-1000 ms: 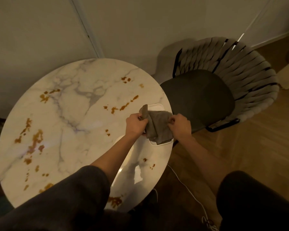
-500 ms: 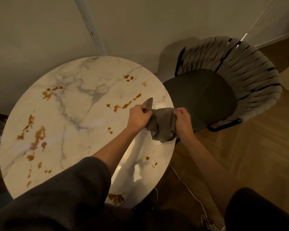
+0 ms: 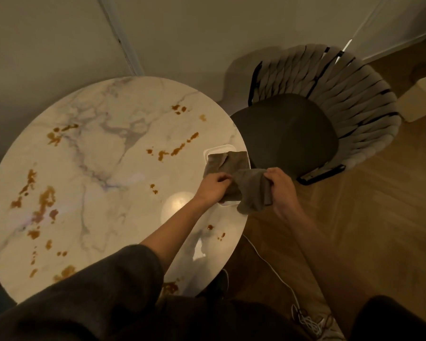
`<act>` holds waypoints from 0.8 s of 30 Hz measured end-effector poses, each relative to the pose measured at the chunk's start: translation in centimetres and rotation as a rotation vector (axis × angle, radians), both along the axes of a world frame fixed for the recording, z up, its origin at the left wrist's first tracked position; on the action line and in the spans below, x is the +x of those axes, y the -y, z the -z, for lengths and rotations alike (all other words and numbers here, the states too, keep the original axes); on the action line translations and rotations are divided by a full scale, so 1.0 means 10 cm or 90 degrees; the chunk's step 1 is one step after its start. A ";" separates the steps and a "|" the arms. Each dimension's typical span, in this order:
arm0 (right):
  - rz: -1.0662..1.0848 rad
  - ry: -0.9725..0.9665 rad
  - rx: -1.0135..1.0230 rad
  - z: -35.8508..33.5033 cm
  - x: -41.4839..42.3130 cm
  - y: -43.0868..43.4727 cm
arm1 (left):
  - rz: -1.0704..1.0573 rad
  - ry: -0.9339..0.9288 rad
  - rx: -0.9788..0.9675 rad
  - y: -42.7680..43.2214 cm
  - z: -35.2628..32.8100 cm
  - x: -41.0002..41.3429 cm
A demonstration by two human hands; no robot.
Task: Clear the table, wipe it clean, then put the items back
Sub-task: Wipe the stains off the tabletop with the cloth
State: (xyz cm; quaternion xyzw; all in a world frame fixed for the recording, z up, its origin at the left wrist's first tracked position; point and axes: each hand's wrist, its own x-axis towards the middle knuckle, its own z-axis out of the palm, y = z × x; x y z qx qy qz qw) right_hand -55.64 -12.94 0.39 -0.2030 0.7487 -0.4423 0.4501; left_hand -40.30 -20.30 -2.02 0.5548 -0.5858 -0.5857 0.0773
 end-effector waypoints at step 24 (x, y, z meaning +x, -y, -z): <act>-0.310 0.403 -0.032 -0.22 1.38 -0.12 | -0.479 -0.351 0.160 -1.13 -0.48 1.40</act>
